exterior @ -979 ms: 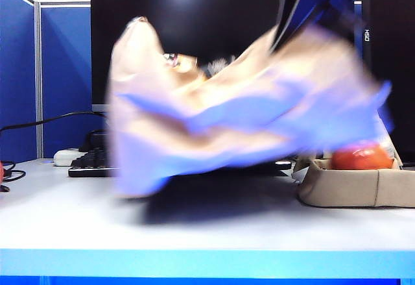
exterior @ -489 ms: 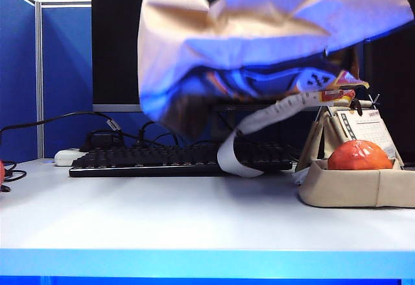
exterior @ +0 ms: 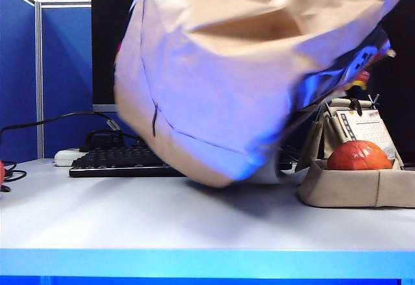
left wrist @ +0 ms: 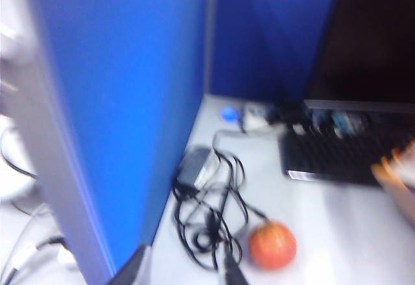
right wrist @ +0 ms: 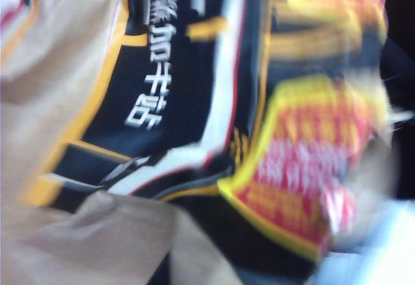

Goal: Open the paper bag and put two oranges into the paper bag.

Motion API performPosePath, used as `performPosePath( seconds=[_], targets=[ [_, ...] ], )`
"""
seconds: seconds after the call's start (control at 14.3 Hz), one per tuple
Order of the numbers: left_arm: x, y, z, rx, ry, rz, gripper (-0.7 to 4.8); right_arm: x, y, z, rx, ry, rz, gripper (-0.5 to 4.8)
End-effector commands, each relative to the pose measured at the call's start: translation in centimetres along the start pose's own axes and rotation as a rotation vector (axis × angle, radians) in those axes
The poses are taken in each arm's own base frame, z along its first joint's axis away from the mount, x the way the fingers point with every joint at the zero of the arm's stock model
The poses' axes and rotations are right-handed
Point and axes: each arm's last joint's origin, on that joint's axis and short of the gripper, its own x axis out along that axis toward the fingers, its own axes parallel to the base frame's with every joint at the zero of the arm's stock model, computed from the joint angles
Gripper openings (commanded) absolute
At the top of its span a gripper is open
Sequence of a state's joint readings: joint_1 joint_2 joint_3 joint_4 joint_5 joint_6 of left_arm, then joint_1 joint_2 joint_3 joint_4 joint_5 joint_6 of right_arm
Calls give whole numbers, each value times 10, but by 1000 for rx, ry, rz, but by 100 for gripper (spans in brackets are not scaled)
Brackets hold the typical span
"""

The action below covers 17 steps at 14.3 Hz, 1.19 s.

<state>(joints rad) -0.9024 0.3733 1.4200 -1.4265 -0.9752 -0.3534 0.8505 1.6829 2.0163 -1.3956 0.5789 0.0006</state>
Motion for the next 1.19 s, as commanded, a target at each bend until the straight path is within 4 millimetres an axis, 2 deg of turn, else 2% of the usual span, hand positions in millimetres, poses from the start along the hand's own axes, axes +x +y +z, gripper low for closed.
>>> performPosePath(
  seconds=[0.07, 0.21, 0.42, 0.56, 0.63, 0.7, 0.84, 0.91, 0.98, 1.05, 1.12, 1.19],
  targets=[
    [7, -10, -7, 28, 46, -26, 142, -2, 26, 11, -224, -12, -342, -3],
    [11, -14, -11, 44, 57, -11, 142, -17, 23, 14, -191, -65, -332, -3],
    [22, -28, -24, -5, 121, -35, 142, -58, 4, 23, -71, -214, -311, -3],
    [37, -54, -36, -38, 184, -173, 137, -76, 0, 24, -79, -272, -298, -3],
    [52, -76, -47, -66, 204, -268, 90, -78, 2, 23, -115, -272, -289, -3],
    [64, -94, -59, -83, 209, -324, 68, -75, 4, 24, -122, -263, -289, -3],
    [87, -125, -80, -87, 226, -365, 65, -72, 7, 26, -134, -254, -282, -3],
    [101, -148, -83, -66, 235, -428, 65, -69, 11, 27, -154, -250, -230, -3],
    [108, -161, -81, -52, 238, -467, 65, -67, 15, 28, -168, -257, -150, -3],
    [121, -180, -80, -17, 230, -476, 65, -62, 19, 29, -182, -246, -137, -3],
    [126, -187, -80, 0, 230, -475, 65, -58, 23, 30, -193, -234, -144, -3],
    [142, -202, -83, 28, 247, -487, 65, -52, 32, 31, -223, -213, -147, -3]
  ],
)
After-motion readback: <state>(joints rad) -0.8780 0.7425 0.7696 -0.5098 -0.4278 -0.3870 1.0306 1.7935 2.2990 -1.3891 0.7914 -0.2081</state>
